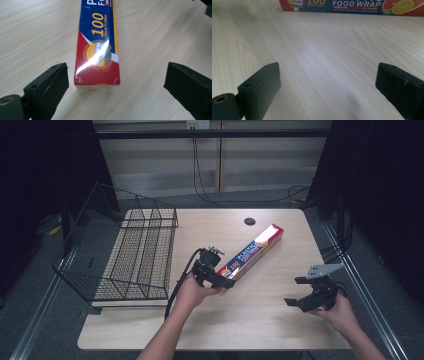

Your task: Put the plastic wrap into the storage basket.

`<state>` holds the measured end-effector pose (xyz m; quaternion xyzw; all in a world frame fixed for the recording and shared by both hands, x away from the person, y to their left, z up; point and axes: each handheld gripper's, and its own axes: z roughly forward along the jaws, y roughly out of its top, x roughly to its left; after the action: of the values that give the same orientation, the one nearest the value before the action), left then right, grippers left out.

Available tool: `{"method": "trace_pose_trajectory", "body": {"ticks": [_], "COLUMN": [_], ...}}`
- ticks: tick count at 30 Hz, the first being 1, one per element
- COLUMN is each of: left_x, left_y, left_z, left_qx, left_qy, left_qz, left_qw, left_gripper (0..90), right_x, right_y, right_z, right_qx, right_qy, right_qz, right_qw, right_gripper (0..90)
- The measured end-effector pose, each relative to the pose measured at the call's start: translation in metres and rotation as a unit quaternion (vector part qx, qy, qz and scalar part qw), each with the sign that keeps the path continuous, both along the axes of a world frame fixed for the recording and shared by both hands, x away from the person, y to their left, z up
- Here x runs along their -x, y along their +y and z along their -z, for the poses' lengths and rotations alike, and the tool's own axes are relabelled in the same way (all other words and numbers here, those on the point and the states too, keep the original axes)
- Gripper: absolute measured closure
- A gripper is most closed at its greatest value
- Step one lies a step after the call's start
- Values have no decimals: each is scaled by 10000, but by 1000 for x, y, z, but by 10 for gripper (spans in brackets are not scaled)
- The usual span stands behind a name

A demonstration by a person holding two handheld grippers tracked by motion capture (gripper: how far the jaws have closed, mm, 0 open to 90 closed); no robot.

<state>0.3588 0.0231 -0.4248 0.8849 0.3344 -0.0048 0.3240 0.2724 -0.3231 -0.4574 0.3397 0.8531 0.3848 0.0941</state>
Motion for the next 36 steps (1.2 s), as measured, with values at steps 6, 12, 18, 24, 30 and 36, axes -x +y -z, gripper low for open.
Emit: {"method": "trace_pose_trajectory", "body": {"ticks": [6,12,18,24,30,36], "left_x": [-6,-15,-25,-33,-40,-45], "left_y": [-10,-16,-22,-32,-41,-51], "left_z": [-5,-4,-8,-8,-5,-2], "left_qx": [-28,-37,-53,-15,-134,-184], "left_qy": [-10,52,43,100,133,152], "left_qz": [48,88,7,-31,-33,-68], "left_qw": [10000,9999,10000,9999,9998,9997], "left_gripper": [56,61,61,68,70,70], "right_x": [0,0,-1,0,-1,-1], "right_y": [0,0,1,1,0,2], "right_z": [0,-1,-1,-2,-2,-1], "right_qx": [28,-10,-3,-25,-52,-18], "right_qy": [-24,-77,-73,-77,-104,-127], "right_qz": [-22,-23,-9,-9,-7,-29], "right_qw": [10000,10000,10000,10000,9999,9999], "right_gripper": [59,60,57,57,58,60]}}
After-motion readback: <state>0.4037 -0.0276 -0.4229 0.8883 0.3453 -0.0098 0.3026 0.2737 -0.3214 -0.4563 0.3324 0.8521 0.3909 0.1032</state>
